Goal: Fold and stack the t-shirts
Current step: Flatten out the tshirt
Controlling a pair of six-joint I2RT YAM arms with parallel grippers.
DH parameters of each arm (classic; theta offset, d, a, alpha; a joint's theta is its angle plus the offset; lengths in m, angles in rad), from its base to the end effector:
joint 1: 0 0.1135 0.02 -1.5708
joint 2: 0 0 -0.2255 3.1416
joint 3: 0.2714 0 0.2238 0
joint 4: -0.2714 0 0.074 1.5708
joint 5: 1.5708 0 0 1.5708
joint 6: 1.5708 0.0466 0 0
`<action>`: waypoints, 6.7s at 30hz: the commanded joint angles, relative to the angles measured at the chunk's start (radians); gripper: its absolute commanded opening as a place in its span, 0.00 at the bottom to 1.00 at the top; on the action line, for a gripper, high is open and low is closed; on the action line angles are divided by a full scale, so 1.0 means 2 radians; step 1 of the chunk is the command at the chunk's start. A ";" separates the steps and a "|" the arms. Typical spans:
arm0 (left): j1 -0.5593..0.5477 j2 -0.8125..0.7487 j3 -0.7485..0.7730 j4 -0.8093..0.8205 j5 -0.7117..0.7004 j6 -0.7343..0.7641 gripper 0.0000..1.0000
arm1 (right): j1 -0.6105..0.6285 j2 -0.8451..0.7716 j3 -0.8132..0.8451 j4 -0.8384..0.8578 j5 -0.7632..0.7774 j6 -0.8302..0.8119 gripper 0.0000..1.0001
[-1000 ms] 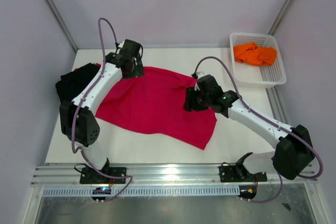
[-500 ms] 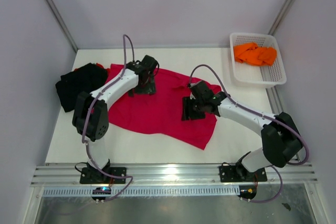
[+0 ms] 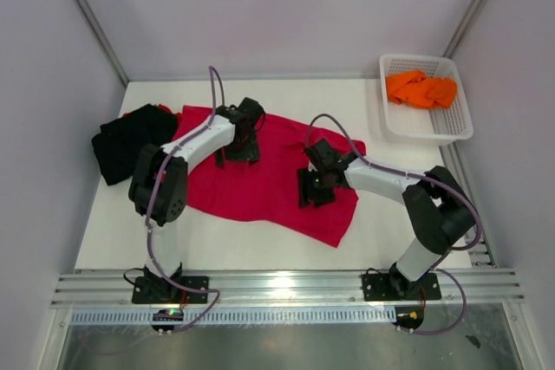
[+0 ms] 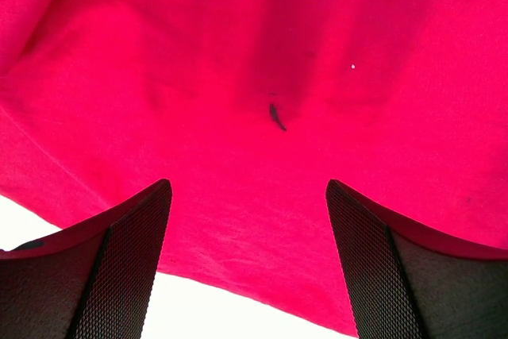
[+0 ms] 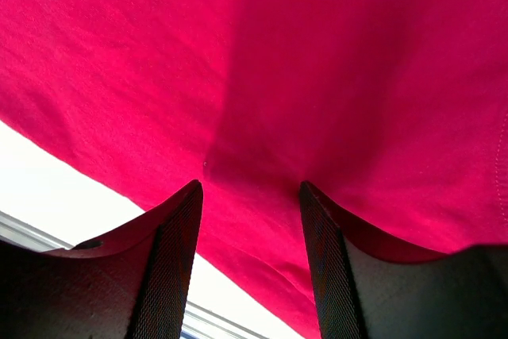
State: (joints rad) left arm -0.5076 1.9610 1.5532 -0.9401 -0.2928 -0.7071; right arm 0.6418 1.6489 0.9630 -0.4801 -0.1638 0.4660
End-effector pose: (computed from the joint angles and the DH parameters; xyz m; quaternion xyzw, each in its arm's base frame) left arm 0.3157 -0.1602 0.1759 -0.1140 0.9767 0.0562 0.1731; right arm 0.2275 0.1795 0.1379 -0.1021 0.9711 0.1735 0.1282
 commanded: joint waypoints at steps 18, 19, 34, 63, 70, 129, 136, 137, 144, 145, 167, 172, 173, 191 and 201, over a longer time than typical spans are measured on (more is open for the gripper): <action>0.001 -0.098 0.085 -0.058 0.005 -0.015 0.81 | 0.003 -0.051 -0.083 -0.031 -0.029 0.010 0.56; 0.001 -0.100 0.088 -0.063 0.002 -0.015 0.81 | 0.002 -0.066 -0.099 -0.034 -0.030 0.012 0.56; 0.001 -0.109 0.076 -0.062 0.007 -0.027 0.81 | 0.003 -0.189 -0.144 -0.068 -0.002 0.032 0.56; 0.001 -0.101 0.082 -0.053 0.001 -0.025 0.81 | 0.004 -0.085 0.040 -0.041 0.397 -0.115 0.56; 0.001 -0.096 0.080 -0.051 0.005 -0.028 0.81 | 0.004 -0.049 0.049 -0.022 0.337 -0.096 0.56; 0.048 -0.041 0.144 -0.117 -0.090 -0.031 0.81 | 0.003 0.041 0.164 0.043 0.370 -0.117 0.06; 0.067 0.028 0.235 -0.140 -0.065 -0.047 0.80 | -0.016 -0.004 0.210 0.014 0.396 -0.107 0.06; 0.067 0.034 0.237 -0.137 -0.061 -0.046 0.80 | -0.018 -0.008 0.215 0.011 0.399 -0.110 0.06; 0.082 0.115 0.285 -0.111 -0.040 -0.046 0.81 | -0.029 -0.028 0.248 -0.002 0.415 -0.128 0.06; 0.089 0.125 0.293 -0.101 -0.029 -0.047 0.81 | -0.029 -0.030 0.252 -0.004 0.415 -0.128 0.06; 0.167 0.230 0.346 0.048 -0.041 -0.161 0.80 | -0.029 -0.097 0.220 -0.009 0.425 -0.152 0.06; 0.179 0.257 0.353 0.073 -0.025 -0.157 0.80 | -0.029 -0.117 0.207 -0.012 0.420 -0.151 0.06; 0.181 0.260 0.354 0.079 -0.022 -0.154 0.80 | -0.029 -0.123 0.206 -0.012 0.420 -0.150 0.06; 0.186 0.283 0.372 0.154 -0.001 -0.107 0.79 | -0.029 -0.140 0.189 -0.040 0.412 -0.129 0.06; 0.191 0.349 0.385 0.087 0.023 -0.116 0.68 | -0.029 -0.130 0.204 -0.041 0.412 -0.133 0.06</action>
State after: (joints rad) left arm -0.1368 2.5759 2.3241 -0.6945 -0.2775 -0.9279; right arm 0.5850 1.3926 1.3407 -0.5732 0.6518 0.1902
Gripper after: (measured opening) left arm 0.676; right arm 0.057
